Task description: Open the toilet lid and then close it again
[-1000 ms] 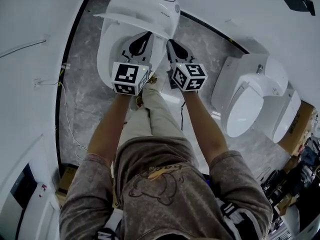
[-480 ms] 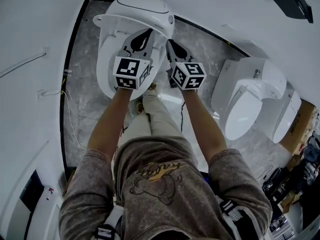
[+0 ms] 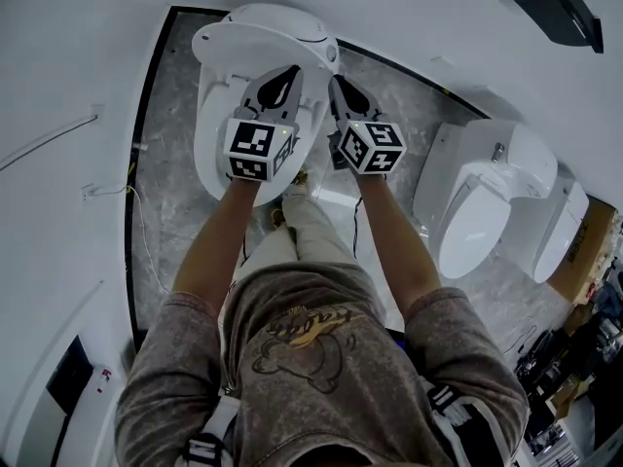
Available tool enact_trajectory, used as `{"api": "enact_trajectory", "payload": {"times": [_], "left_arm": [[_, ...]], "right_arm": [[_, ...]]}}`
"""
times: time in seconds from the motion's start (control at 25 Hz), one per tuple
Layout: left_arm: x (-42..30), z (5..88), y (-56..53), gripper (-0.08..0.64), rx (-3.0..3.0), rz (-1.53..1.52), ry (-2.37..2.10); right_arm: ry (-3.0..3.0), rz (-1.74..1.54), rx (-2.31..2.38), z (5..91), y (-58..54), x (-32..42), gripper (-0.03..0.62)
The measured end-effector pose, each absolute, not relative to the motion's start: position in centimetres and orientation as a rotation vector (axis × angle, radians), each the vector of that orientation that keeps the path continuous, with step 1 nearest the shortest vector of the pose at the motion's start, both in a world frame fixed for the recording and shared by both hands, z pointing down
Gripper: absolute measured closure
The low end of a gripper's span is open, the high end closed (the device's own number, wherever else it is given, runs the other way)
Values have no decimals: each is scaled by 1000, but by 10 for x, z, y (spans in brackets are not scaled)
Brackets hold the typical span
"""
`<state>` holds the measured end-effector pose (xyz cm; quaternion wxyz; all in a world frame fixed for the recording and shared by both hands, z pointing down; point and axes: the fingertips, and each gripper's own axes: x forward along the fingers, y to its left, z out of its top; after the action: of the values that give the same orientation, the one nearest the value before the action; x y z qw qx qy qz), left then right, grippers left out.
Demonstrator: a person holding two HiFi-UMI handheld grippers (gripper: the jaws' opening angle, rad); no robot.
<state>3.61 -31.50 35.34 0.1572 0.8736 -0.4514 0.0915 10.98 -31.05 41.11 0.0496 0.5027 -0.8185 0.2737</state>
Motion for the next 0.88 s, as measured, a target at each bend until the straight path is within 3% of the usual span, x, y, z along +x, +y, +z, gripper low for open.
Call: {"api": "enact_trajectory", "payload": {"times": [0.36, 0.44, 0.56, 0.64, 0.88], "left_arm": [[32, 329, -323, 544, 2526, 244, -1298], [33, 325, -327, 501, 2535, 245, -1290], [37, 322, -335, 410, 2551, 255, -1275], [41, 321, -342, 355, 2573, 271, -1270], [49, 324, -373, 311, 2585, 314, -1267]], "right_arm": [[-2510, 794, 1592, 384, -315, 125, 561], [-2515, 789, 1593, 380, -318, 125, 550], [-2525, 793, 1613, 376, -326, 126, 389], [-2531, 792, 1625, 374, -332, 127, 342], [-2556, 818, 1545, 381, -352, 118, 336]]}}
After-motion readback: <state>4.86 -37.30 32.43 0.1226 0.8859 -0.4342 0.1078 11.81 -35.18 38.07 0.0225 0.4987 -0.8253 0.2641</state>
